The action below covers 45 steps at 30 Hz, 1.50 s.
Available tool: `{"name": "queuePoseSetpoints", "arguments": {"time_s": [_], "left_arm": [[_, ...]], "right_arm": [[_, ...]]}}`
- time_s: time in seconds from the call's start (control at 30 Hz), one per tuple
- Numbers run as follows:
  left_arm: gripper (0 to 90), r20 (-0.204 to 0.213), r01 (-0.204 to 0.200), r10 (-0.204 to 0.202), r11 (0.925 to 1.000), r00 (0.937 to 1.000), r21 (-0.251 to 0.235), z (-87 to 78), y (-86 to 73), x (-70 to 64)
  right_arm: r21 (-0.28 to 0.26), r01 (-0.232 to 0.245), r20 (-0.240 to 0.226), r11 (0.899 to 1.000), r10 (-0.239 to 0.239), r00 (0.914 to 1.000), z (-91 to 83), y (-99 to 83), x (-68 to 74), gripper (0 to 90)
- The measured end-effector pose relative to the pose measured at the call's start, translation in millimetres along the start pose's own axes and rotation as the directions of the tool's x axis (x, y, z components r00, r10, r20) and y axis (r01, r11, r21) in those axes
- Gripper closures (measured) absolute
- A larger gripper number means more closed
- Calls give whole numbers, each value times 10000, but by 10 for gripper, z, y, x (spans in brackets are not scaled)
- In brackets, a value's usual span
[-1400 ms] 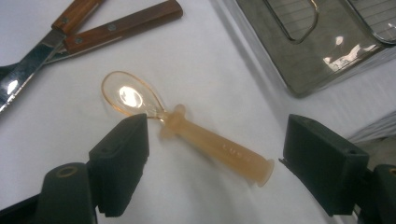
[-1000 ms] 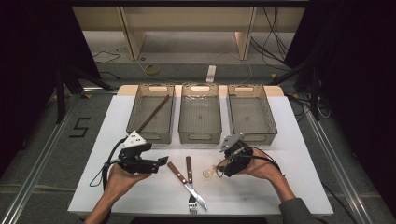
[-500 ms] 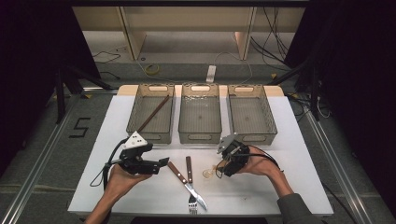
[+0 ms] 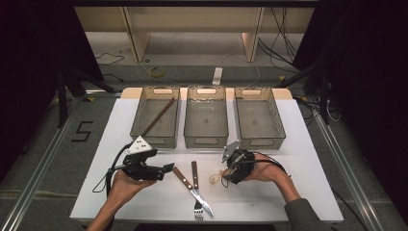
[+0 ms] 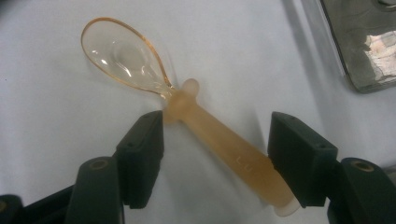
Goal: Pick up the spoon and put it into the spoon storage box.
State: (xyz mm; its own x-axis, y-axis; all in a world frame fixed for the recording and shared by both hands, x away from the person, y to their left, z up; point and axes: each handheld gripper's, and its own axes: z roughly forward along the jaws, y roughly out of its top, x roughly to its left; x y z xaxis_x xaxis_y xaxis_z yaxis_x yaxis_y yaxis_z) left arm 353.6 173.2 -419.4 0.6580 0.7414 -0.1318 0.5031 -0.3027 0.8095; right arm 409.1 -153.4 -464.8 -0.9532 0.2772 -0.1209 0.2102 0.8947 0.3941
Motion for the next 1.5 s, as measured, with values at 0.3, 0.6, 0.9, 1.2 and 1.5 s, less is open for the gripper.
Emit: {"name": "queuePoseSetpoints", "arguments": {"time_s": [0.3, 0.6, 0.9, 1.2, 1.5], "left_arm": [[158, -33, -42, 42, 10000, 10000, 55, 4, -5, -9], [159, -101, -61, 62, 10000, 9999, 61, -4, -10, -7], [159, -120, -36, 37, 10000, 9999, 61, -1, -9, -4], [159, -98, 15, -14, 10000, 10000, 39, -5, -9, 6], [159, -85, 33, -33, 10000, 10000, 10, -2, -11, 8]], "right_arm": [[54, 66, -305, 10000, -65, 9995, -8, 6, 20, 542], [321, 220, -362, 9992, -209, 9991, -48, -21, 53, 721], [388, 353, -534, 9986, -332, 9980, -60, -26, 65, 782], [-90, 206, -313, 9997, -208, 9993, -150, -60, 28, 784], [-1204, -634, 107, 9907, 651, 9978, -335, -28, -59, 784]]}}
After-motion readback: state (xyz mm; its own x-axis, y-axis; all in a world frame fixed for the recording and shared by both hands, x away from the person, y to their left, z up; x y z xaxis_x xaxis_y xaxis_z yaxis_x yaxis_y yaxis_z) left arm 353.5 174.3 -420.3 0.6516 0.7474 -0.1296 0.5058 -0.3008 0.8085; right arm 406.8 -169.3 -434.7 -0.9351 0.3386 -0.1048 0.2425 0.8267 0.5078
